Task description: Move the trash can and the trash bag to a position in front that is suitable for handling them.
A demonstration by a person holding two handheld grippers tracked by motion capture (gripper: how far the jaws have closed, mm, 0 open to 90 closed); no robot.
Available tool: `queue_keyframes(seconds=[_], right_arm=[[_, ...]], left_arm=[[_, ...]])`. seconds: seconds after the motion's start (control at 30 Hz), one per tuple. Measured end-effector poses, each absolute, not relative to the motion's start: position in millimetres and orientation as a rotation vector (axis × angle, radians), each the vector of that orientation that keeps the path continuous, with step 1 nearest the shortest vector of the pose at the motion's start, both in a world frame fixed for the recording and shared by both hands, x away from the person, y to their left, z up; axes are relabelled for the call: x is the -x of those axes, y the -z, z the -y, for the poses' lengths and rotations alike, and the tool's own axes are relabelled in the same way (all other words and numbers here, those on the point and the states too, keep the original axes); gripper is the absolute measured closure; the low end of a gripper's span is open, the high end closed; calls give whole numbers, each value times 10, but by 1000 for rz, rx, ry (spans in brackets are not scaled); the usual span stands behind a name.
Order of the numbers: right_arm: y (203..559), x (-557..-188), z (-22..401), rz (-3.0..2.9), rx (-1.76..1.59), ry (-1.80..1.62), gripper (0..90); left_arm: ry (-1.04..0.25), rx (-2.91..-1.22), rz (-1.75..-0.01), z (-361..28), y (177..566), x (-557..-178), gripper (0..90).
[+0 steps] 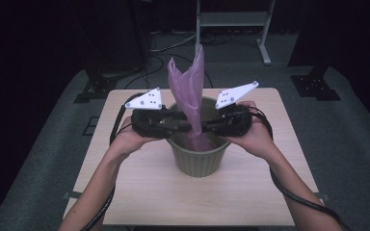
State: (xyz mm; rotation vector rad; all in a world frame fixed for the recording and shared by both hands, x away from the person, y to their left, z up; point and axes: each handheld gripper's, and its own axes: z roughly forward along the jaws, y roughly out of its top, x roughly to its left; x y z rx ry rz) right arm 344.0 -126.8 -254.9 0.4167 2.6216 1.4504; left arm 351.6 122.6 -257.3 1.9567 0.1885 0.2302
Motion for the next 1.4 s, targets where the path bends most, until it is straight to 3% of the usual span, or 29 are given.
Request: queue_keyframes(seconds=[0.13,0.7,0.8,0.9,1.07,1.2,1.3,1.4], right_arm=[[2564,-3429,1270,-2634,-416,-1449,900],[2586,-3458,1630,-2594,-466,-1607,894],[2588,-3446,1649,-2662,-386,-1675,771],[2573,-3476,1689,-2641,-405,-1690,735],[2597,-3617,1748,-2589,-483,-1726,539],[2593,-3651,1659,-2568,-473,-1746,453],[2585,-3659,1528,-2588,-448,-1702,465],[2563,-3639,1389,-2619,-423,-1642,670]], left_arm=[[-239,-1945,-189,-1244,2573,-3510,900],[-254,-1935,-240,-1463,2606,-3544,900],[-254,-1937,-240,-1498,2611,-3550,900],[-249,-1934,-234,-1512,2608,-3532,900],[-256,-1932,-228,-1536,2598,-3520,900],[-242,-1939,-202,-1502,2601,-3518,900],[-230,-1946,-183,-1458,2596,-3513,900],[-236,-1956,-176,-1429,2587,-3510,900]])
